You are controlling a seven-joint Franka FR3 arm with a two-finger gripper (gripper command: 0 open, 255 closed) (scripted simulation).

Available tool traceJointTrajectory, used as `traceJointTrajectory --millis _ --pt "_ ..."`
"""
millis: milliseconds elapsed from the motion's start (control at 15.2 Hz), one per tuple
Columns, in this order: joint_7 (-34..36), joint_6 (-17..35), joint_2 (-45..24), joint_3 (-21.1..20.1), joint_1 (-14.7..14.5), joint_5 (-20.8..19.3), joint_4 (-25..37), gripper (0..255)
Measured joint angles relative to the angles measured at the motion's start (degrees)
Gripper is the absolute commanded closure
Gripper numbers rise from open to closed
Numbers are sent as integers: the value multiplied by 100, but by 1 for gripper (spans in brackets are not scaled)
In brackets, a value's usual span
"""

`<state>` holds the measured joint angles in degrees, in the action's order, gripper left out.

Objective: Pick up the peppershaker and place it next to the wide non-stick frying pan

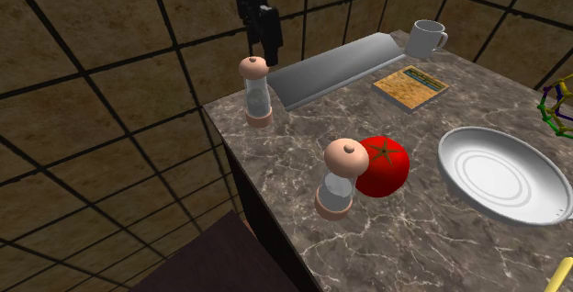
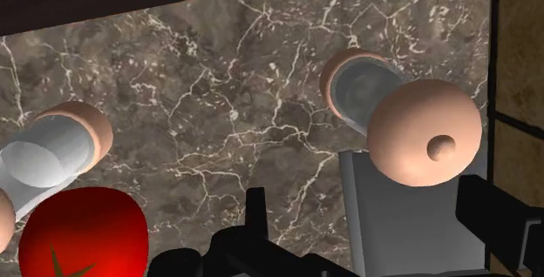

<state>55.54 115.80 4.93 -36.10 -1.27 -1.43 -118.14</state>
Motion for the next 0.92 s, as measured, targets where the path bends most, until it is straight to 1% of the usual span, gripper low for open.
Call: traceJointTrajectory --millis 198,264,330,462,792,924 --pt "679 40 -794 -204 -115 -634 529 0" --pt "906 18 -1067 -242 -196 -854 734 0" --pt "1020 26 -1232 -241 -240 -988 841 0" --pt "1157 131 -1407 -230 -294 -1135 857 0" --pt "1288 432 -1590 -191 -327 -1302 687 0" --pt "1302 473 -1629 -180 -331 -1333 675 0"
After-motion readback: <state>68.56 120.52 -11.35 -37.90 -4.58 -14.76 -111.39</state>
